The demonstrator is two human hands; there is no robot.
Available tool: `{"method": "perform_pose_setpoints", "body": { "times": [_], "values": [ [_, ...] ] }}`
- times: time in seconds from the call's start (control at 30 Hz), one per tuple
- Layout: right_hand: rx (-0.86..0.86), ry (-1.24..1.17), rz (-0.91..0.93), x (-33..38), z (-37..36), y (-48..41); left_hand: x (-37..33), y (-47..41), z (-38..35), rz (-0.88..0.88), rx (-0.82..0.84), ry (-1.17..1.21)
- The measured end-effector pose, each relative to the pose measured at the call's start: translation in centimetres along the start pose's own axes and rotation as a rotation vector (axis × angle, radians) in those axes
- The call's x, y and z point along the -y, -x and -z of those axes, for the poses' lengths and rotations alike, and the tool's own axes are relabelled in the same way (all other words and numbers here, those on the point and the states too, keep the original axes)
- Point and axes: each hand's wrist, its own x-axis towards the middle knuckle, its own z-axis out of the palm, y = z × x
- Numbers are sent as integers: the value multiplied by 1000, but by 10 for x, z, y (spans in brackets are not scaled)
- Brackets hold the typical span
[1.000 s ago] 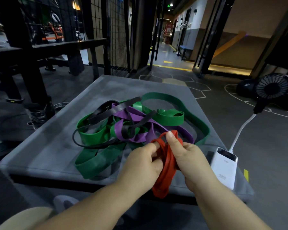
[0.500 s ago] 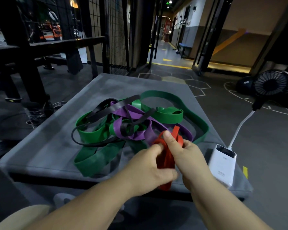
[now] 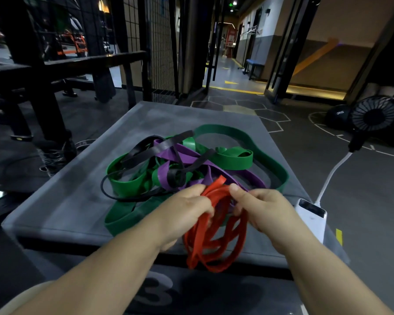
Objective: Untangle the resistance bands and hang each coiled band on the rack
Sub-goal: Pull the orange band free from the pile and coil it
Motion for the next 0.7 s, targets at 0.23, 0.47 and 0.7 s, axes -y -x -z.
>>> {"method": "perform_pose_setpoints", "body": {
  "times": [0.23, 0.47, 0.7],
  "values": [
    [80, 220, 306, -11, 8, -1, -8, 4, 10, 93, 231, 332],
    [301, 0, 217, -11, 1, 1, -1, 3, 20, 125, 429, 239],
    [340, -30, 174, -13, -1, -1, -4, 4, 22, 153, 456, 235]
  ]
}}
